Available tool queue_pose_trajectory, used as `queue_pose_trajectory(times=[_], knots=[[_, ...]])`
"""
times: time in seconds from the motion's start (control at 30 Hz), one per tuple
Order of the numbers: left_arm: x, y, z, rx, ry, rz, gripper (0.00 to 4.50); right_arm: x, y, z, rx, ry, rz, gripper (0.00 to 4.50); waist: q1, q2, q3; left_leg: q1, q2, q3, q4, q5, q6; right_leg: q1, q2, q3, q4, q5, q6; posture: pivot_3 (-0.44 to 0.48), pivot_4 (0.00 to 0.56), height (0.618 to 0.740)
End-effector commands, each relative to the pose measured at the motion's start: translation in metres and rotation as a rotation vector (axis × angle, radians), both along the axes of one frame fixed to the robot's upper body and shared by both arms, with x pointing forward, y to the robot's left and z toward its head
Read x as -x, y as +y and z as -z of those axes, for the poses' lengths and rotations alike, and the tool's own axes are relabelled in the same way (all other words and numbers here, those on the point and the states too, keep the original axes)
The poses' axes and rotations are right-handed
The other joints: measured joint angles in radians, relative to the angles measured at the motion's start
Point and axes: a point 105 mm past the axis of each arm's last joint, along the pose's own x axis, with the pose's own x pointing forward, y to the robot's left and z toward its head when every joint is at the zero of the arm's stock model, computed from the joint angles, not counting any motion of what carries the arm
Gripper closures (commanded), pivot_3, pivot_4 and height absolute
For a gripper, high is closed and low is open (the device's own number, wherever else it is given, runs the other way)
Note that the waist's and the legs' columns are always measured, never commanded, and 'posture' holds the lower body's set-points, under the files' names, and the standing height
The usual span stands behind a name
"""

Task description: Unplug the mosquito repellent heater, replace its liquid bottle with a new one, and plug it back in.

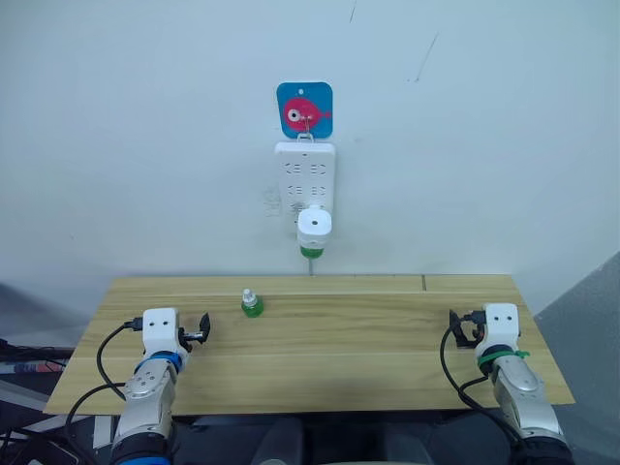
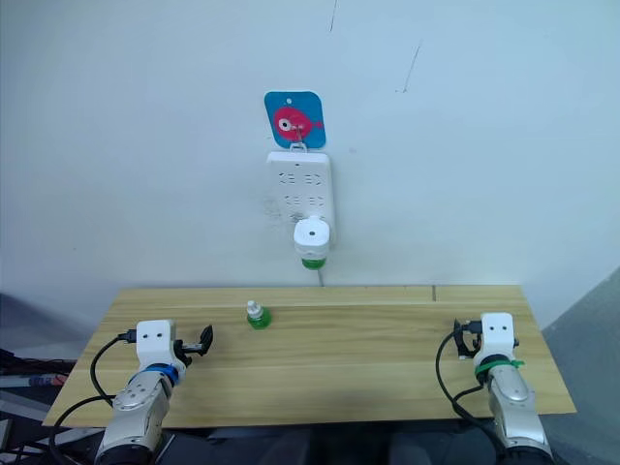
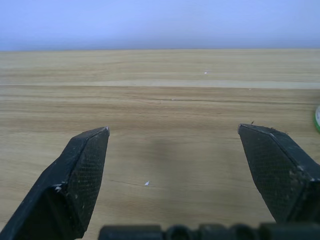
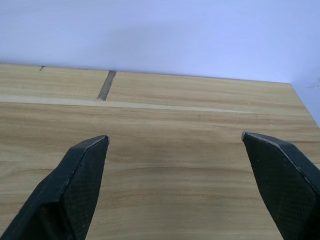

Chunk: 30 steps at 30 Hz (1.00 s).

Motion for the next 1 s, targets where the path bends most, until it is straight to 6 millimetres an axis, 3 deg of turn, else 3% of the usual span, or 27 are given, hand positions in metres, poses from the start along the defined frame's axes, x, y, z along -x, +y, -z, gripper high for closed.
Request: queue_pose_trajectory(times=[0.03,0.23,0.4,0.53,0.7,0.9,1.0], knots=[[-0.007,0.008,-0.018,-0.005,-0.061,0.004,0.0,-0.009,0.001,-0.017,0.015,-0.06,-0.006,0.06,-0.001,0.0,0.0,0.0,0.0,0.0,0.0,0.0,0.0,0.0,0.0,0.0,0.0,0.0,0.0,0.137,0.105,0.74],[-0.002,0.017,-0.039,0.003,-0.116,0.047,0.0,-0.005,0.01,-0.026,0.048,-0.083,-0.064,0.06,-0.001,0.0,0.001,-0.001,0.0,0.0,0.0,0.0,0.0,-0.001,0.0,0.0,0.0,0.0,0.0,0.138,0.109,0.74],[0.001,0.024,-0.085,-0.016,-0.2,0.176,0.0,-0.006,0.031,-0.057,0.038,-0.127,-0.209,0.06,-0.005,0.002,0.01,-0.002,0.001,0.0,-0.001,0.0,0.0,-0.001,0.0,-0.001,-0.001,-0.001,-0.002,0.139,0.119,0.74],[-0.006,0.007,-0.125,0.004,-0.271,0.329,0.0,-0.011,0.045,-0.086,0.04,-0.169,-0.303,0.06,-0.003,0.004,0.015,-0.002,0.001,0.0,-0.001,0.0,0.0,-0.001,-0.001,-0.001,-0.002,-0.002,-0.003,0.155,0.127,0.74],[-0.019,-0.029,-0.16,0.049,-0.314,0.498,1.18,-0.016,0.072,-0.132,-0.018,-0.231,-0.448,0.0,0.0,0.005,0.021,-0.003,0.001,-0.002,-0.001,0.0,0.0,-0.001,-0.001,-0.003,-0.004,-0.002,-0.003,0.156,0.127,0.74],[-0.038,-0.073,-0.197,0.062,-0.373,0.669,1.18,-0.013,0.118,-0.193,-0.147,-0.304,-0.688,0.0,0.0,0.004,0.035,-0.005,0.001,-0.003,-0.001,0.0,0.0,-0.002,0.0,-0.004,-0.004,-0.002,-0.003,0.138,0.132,0.74],[-0.047,-0.084,-0.204,0.065,-0.382,0.716,1.18,-0.006,0.139,-0.217,-0.204,-0.319,-0.8,0.0,-0.001,0.003,0.037,-0.005,0.001,-0.003,-0.001,0.0,0.0,-0.002,0.0,-0.005,-0.004,-0.002,-0.003,0.132,0.132,0.74]])
